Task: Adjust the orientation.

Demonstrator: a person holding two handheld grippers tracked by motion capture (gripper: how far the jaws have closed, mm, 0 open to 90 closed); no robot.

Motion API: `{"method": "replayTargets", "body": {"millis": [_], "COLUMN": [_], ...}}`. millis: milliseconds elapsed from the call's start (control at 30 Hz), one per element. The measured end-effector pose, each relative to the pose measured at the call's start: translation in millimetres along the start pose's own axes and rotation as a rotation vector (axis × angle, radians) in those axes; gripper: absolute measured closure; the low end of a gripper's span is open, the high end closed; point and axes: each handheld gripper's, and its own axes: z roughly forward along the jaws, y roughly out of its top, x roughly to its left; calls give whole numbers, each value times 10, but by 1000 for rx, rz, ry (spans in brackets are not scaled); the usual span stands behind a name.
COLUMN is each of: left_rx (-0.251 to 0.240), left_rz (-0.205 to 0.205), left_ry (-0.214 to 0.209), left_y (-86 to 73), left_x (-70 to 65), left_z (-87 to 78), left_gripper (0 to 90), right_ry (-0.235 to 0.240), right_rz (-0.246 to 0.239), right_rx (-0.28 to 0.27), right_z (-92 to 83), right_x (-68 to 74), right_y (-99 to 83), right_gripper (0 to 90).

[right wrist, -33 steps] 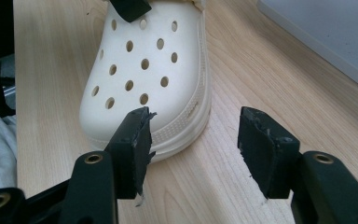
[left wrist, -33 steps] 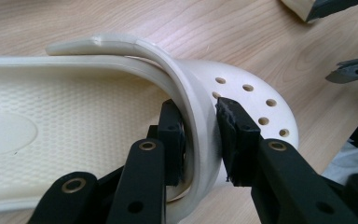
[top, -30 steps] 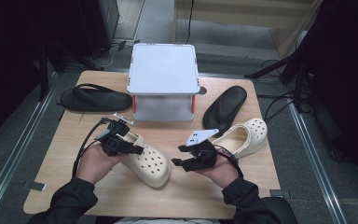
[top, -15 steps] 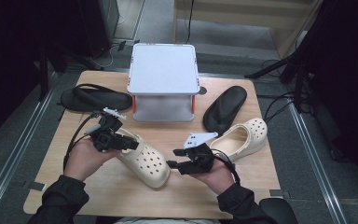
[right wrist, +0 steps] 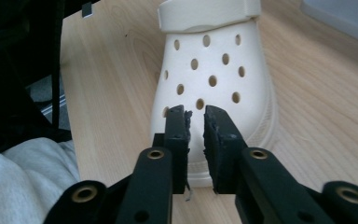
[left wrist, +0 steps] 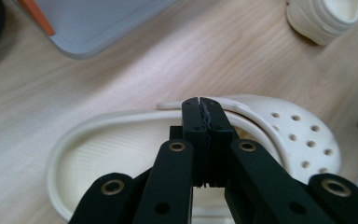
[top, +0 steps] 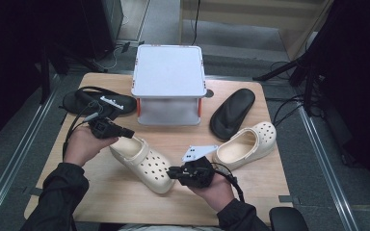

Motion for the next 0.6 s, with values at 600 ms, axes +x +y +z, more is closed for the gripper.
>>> {"method": "replayTargets", "body": {"millis": [600], "left_rx": [-15], "left_rz": [94], "left_ry": [-18], "left_y": [35], "left_x": [358], "left_z": [218], "left_gripper": [900], "right_ry": [5], "right_rz": [-13], "right_rx": [31], "right_z": [243], "right_x": [319], "right_y": [-84], "right_gripper": [900]}}
